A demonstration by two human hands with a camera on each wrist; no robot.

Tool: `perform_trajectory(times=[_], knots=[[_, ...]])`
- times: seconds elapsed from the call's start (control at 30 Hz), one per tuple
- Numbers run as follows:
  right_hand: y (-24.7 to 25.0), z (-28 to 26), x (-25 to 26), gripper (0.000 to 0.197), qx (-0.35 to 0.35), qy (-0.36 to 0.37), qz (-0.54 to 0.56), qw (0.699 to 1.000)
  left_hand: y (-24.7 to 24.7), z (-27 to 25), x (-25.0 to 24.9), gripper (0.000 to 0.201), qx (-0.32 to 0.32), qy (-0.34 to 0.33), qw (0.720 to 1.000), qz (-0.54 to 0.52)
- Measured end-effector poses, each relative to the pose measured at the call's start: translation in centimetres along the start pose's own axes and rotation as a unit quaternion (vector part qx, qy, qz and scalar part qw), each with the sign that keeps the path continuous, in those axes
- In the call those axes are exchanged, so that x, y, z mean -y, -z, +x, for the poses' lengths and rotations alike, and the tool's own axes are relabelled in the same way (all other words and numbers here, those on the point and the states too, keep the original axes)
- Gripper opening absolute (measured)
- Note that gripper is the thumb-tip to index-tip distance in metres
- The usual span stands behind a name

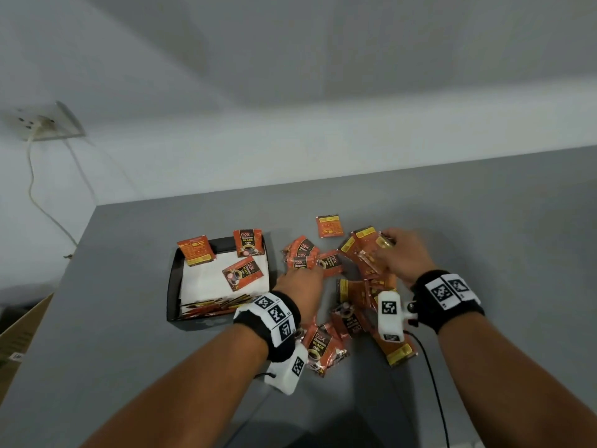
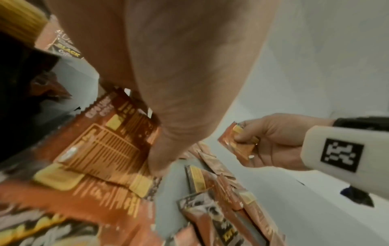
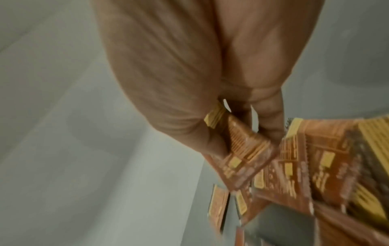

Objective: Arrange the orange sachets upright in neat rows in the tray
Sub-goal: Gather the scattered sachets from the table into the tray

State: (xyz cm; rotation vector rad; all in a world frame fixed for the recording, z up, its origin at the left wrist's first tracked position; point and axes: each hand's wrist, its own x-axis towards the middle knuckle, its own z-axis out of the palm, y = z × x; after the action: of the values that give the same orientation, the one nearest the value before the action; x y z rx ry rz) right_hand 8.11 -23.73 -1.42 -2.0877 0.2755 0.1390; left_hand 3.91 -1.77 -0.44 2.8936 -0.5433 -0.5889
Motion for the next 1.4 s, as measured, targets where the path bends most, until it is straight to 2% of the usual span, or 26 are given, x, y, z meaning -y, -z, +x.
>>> perform_trajectory(times=[0.1, 0.17, 0.27, 0.37, 0.53, 0.63, 0.7, 0.8, 0.93, 1.07, 1.2, 1.3, 1.4], knots=[[0.5, 1.1, -0.7, 0.048, 0.004, -0.065, 0.002, 0.998, 1.2, 0.4, 0.1, 0.042, -0.013, -0.015, 0.998, -0.062], [0.1, 1.8, -1.3, 0.052, 0.014, -0.094, 0.004, 0.995, 2.4, 1.1, 0.1, 0.042, -0.03, 0.001, 0.993, -0.116], [-1.0, 1.9, -1.5, 0.037, -0.015, -0.09, -0.117, 0.989, 3.5, 2.9, 0.4, 0.038, -0.055, 0.057, 0.985, -0.155], [-2.3, 2.0, -1.6, 0.025, -0.012, -0.092, -0.17, 0.981, 2.9, 4.4, 0.8, 0.036, -0.04, 0.126, 0.982, -0.136], [-3.4, 2.2, -1.9, 0.051, -0.017, -0.096, -0.305, 0.947, 0.7, 5.7, 1.0, 0.092, -0.021, 0.182, 0.981, -0.064], [-3.6, 2.4, -2.1, 0.059, -0.011, -0.084, -0.314, 0.946, -0.2, 6.3, 0.8, 0.099, -0.031, 0.206, 0.977, -0.047], [-3.7, 2.1, -2.0, 0.051, -0.019, -0.078, -0.299, 0.951, -0.4, 6.6, 0.8, 0.094, -0.037, 0.206, 0.977, -0.029], [-3.7, 1.6, -1.7, 0.045, -0.044, -0.056, -0.271, 0.96, -0.3, 6.5, 0.7, 0.075, -0.052, 0.196, 0.979, 0.008], [-3.0, 2.8, -0.8, 0.034, 0.003, -0.08, -0.181, 0.98, -0.7, 6.3, 0.7, 0.043, -0.058, 0.163, 0.984, 0.041], [-2.3, 6.8, -1.5, 0.037, -0.009, -0.079, -0.165, 0.983, -0.6, 5.5, 0.3, 0.042, -0.051, 0.134, 0.987, 0.067], [-2.3, 7.9, -0.6, 0.031, 0.003, -0.079, -0.168, 0.983, 0.3, 5.4, 0.2, 0.046, -0.017, 0.113, 0.993, -0.024], [-2.9, 7.9, 0.0, 0.045, 0.027, -0.092, -0.189, 0.977, 2.0, 5.6, 0.5, 0.033, -0.026, 0.123, 0.985, -0.116], [-3.1, 7.4, 0.1, 0.061, 0.042, -0.094, -0.307, 0.946, 3.8, 6.7, 0.9, 0.014, -0.035, 0.145, 0.981, -0.125]])
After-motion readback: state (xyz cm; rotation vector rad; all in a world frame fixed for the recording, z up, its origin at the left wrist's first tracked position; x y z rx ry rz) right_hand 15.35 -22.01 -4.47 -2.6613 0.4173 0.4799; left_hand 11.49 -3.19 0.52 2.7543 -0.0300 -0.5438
